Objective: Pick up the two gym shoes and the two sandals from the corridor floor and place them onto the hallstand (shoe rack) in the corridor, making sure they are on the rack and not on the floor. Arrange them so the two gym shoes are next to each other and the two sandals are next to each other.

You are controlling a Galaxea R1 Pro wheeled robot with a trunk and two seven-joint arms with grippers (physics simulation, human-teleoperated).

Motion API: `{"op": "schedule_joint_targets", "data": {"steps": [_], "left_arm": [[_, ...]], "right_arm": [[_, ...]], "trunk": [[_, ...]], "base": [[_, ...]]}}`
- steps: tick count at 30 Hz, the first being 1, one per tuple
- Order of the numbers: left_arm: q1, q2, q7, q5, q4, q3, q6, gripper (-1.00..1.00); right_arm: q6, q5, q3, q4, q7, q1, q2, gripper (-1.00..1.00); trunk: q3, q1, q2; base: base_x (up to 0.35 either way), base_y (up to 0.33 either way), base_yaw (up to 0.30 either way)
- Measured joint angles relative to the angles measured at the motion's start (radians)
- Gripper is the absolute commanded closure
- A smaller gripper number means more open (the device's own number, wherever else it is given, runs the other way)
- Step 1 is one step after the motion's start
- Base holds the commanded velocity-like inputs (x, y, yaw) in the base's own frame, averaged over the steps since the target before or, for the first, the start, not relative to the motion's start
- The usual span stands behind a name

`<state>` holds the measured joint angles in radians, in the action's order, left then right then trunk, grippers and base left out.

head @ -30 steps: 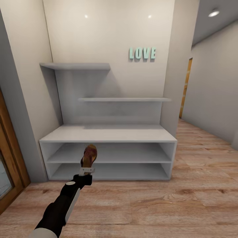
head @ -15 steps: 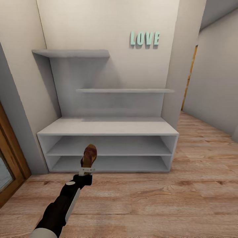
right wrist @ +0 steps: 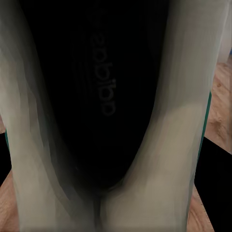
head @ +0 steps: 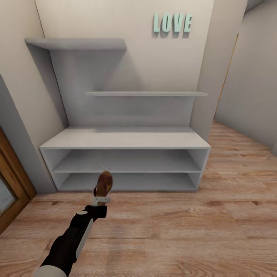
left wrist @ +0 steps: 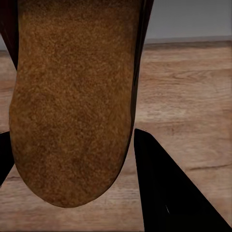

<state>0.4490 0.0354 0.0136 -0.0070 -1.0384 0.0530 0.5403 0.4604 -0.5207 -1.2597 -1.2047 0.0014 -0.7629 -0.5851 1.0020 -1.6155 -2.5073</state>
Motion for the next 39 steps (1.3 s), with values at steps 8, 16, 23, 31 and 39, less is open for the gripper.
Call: {"op": "schedule_joint_targets", "data": {"steps": [8,16,23,31,39], "left_arm": [[0.001,-0.002,0.000,-0.002,-0.002,-0.001,0.000,1.00],[0.003,-0.002,0.000,0.000,-0.003,-0.002,0.000,1.00],[0.002,-0.002,-0.001,0.000,-0.003,-0.001,0.000,1.00],[0.002,0.001,-0.001,0.001,-0.003,0.000,-0.001,1.00],[0.002,0.001,-0.001,0.002,-0.003,0.000,-0.002,1.00]], "right_arm": [[0.001,-0.003,0.000,-0.003,0.000,0.000,0.001,1.00],[0.002,-0.055,-0.001,-0.003,0.000,0.000,0.001,1.00],[0.001,-0.059,-0.001,-0.002,0.000,0.000,0.001,1.00],[0.002,-0.059,-0.001,-0.003,0.000,0.000,0.001,1.00],[0.001,-0.059,-0.001,-0.004,0.000,0.000,0.001,1.00]], "trunk": [[0.010,-0.001,-0.001],[0.039,-0.004,-0.002],[0.071,-0.006,-0.003],[0.072,-0.006,-0.003],[0.072,-0.006,-0.003]], "base": [[0.000,0.000,0.000],[0.000,0.000,0.000],[0.000,0.000,0.000],[0.017,-0.006,0.000],[0.266,-0.173,0.000]]}}
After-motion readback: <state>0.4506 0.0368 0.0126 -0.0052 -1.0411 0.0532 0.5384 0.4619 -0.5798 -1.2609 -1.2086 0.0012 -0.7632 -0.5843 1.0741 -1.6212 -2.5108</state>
